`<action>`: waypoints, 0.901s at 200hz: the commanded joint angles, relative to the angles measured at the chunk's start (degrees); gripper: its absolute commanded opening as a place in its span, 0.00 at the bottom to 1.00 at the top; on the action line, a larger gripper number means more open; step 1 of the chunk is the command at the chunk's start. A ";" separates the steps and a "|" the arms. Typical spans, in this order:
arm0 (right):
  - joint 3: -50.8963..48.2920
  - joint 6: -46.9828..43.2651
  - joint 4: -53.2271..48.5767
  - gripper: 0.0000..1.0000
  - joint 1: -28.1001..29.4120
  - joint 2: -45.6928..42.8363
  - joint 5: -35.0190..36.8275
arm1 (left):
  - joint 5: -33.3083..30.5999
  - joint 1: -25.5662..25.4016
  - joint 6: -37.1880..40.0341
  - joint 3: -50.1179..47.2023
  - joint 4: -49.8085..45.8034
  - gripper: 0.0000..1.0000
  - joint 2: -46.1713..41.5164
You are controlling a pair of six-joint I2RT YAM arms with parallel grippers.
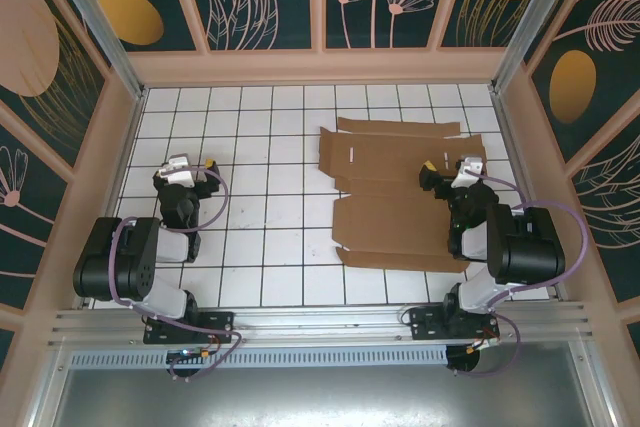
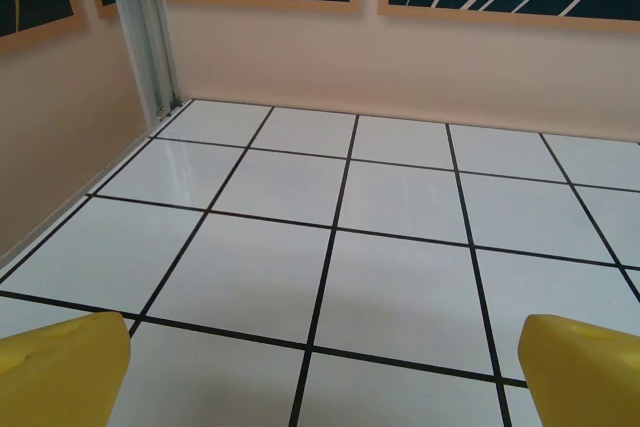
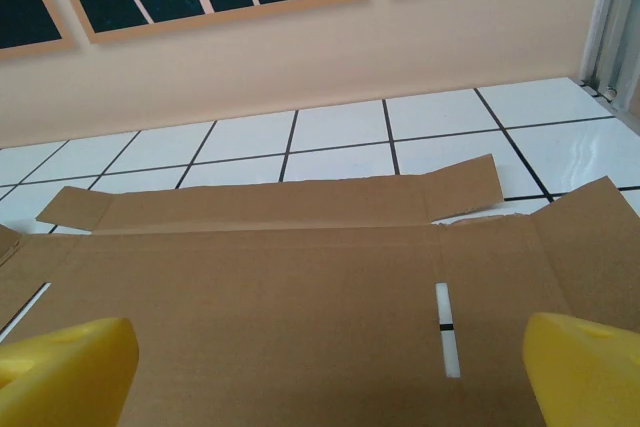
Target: Fold the paper box
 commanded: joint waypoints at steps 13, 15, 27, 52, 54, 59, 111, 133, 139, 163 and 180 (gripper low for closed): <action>-0.31 0.59 2.34 0.99 0.09 0.01 -0.21 | -0.21 0.31 -0.06 -0.20 2.60 0.99 -0.46; -0.33 0.59 2.34 0.99 0.06 -0.02 -0.21 | -0.16 0.31 -0.07 -0.20 2.54 0.99 -0.51; -0.29 0.59 2.38 0.99 0.07 0.02 -0.21 | -0.17 0.32 -0.09 -0.20 2.56 0.99 -0.47; -0.31 0.59 2.40 0.99 0.05 -0.03 -0.21 | -0.15 0.32 -0.11 -0.20 2.45 0.99 -0.46; -0.33 0.59 2.40 0.99 0.05 -0.03 -0.21 | -0.15 0.31 -0.10 -0.16 2.43 0.99 -0.47; -0.30 0.59 2.35 0.99 0.10 0.00 -0.21 | -0.18 0.31 -0.10 -0.10 2.47 0.99 -0.47; -0.34 0.59 2.36 0.99 0.05 -0.03 -0.21 | -0.15 0.31 -0.05 -0.11 2.43 0.99 -0.43; -0.34 0.59 2.50 0.99 0.16 -0.03 -0.12 | -0.15 0.27 -0.08 -0.11 2.41 0.99 -0.45; -0.35 0.66 2.53 0.99 0.21 -0.03 -0.12 | -0.14 0.27 -0.11 -0.18 2.35 0.99 -0.56; -0.65 0.29 3.13 0.99 0.22 -0.31 -1.73 | 1.07 0.31 0.48 0.55 -0.34 0.99 -2.73; 0.94 -1.54 -3.83 0.99 1.80 -5.67 -1.14 | 1.57 0.10 1.13 4.81 -12.04 0.99 -8.84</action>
